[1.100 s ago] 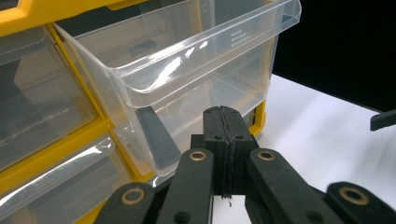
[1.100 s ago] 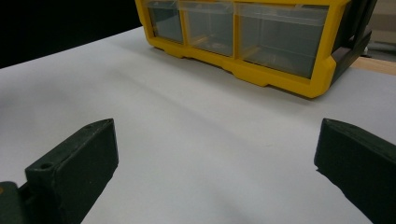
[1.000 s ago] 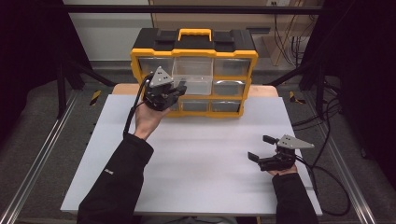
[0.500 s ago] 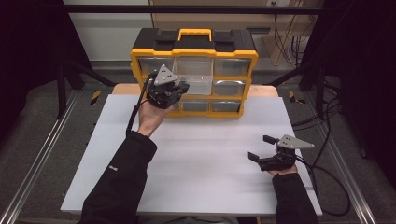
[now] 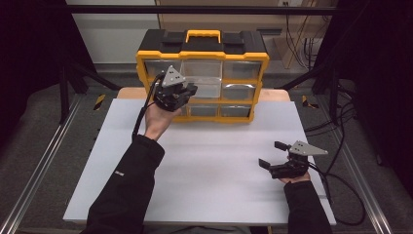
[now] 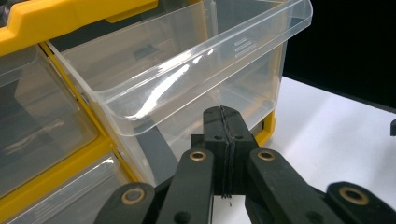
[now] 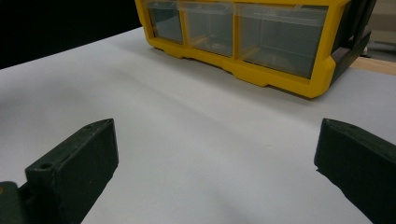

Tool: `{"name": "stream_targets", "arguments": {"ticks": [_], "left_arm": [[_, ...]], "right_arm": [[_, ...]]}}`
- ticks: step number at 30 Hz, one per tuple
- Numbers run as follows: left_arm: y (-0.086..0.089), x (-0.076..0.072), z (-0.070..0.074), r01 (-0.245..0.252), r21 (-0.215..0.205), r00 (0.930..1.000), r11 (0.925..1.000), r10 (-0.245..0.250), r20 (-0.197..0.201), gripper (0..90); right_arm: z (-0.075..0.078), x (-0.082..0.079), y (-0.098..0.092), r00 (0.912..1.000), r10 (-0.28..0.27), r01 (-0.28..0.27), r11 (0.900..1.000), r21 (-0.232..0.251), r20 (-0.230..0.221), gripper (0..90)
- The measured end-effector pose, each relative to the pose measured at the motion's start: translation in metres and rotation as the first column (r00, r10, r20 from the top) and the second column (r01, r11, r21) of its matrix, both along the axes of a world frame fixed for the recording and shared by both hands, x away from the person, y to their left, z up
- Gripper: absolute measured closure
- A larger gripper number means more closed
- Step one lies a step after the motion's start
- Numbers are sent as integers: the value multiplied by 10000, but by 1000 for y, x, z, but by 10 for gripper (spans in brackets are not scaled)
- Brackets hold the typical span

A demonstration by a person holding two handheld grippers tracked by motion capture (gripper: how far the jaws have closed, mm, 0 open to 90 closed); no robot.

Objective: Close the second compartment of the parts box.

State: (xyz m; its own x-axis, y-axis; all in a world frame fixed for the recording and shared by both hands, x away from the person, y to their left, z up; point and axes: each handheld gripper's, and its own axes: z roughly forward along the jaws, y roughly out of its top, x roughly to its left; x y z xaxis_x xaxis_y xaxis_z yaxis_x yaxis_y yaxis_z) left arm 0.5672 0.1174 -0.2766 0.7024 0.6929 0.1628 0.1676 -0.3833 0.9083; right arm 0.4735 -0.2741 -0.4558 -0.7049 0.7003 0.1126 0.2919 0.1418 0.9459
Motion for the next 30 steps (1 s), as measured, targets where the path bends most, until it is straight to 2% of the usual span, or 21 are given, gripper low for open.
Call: {"name": "stream_targets", "arguments": {"ticks": [5,15,30], "left_arm": [[-1,3,0,-34,98,10000,9999,34,29,890],[-1,10,0,-55,-80,10000,10000,55,42,890],[-2,22,-1,-128,-38,9998,9999,129,135,891]], "right_arm": [[0,0,0,10000,-15,15,10000,-8,-2,3],[0,0,0,10000,-14,14,10000,-1,9,3],[0,0,0,10000,-1,1,10000,-8,-7,3]]}}
